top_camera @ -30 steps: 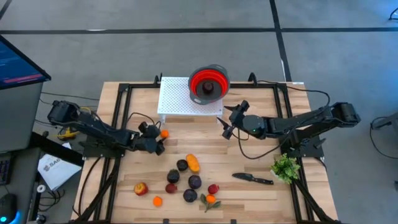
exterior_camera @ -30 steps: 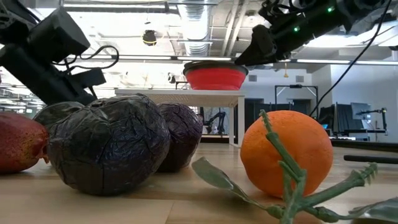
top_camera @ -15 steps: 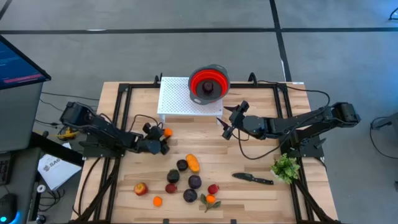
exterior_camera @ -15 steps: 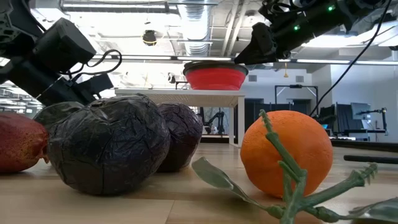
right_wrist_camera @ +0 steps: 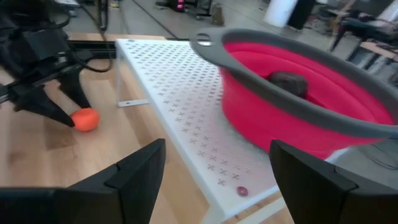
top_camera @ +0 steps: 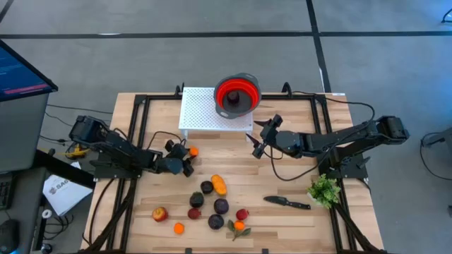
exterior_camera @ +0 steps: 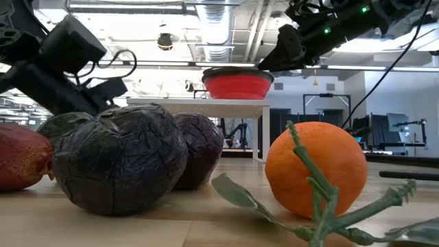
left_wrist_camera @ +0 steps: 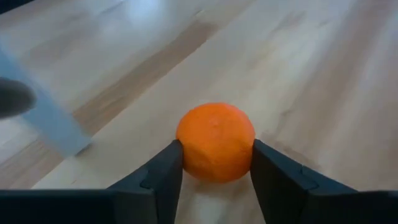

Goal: Pick & Place Fruit
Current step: Put the orange into the red strainer on the shelf

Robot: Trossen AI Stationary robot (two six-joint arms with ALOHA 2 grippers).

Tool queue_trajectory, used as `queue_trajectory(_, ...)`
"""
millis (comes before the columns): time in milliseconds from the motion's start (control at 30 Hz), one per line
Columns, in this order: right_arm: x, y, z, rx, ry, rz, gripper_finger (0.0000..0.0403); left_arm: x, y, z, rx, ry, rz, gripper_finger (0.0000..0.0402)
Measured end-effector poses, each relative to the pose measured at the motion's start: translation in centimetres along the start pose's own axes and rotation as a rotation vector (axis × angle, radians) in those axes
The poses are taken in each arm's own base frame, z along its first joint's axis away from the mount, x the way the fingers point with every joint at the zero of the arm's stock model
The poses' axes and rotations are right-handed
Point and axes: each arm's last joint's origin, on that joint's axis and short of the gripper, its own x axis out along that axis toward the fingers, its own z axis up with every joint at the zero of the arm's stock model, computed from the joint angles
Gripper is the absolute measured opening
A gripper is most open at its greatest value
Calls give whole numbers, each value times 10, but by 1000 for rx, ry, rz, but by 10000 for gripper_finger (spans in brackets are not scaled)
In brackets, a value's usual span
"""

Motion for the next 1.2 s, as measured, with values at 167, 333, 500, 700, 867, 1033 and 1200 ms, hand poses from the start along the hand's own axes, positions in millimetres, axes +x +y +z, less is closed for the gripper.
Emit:
queue_trajectory(167, 1, 4, -2, -10, 19, 182, 281, -8, -5, 23, -45, -81, -157, 162)
queue_trajectory(333, 3, 4, -2, -30, 15, 497, 281, -14, -5, 62, -130, -132, -381, 163)
queue_trajectory(500, 1, 9, 9, -202, -82, 634, 281, -14, -5, 98, -179, -142, -621, 161)
queue_trajectory(700, 5, 23, 36, -409, -212, 642, 281, -11, -10, 131, -234, -170, -819, 169)
queue_trajectory(867, 28, 42, 47, -557, -235, 634, 281, -10, -15, 147, -240, -223, -854, 170)
queue_trajectory(1033, 47, 52, 60, -588, -202, 540, 281, -11, -15, 149, -239, -234, -857, 170)
queue_trajectory(1200, 54, 60, 66, -634, -190, 550, 277, -11, -15, 149, -238, -238, -857, 171)
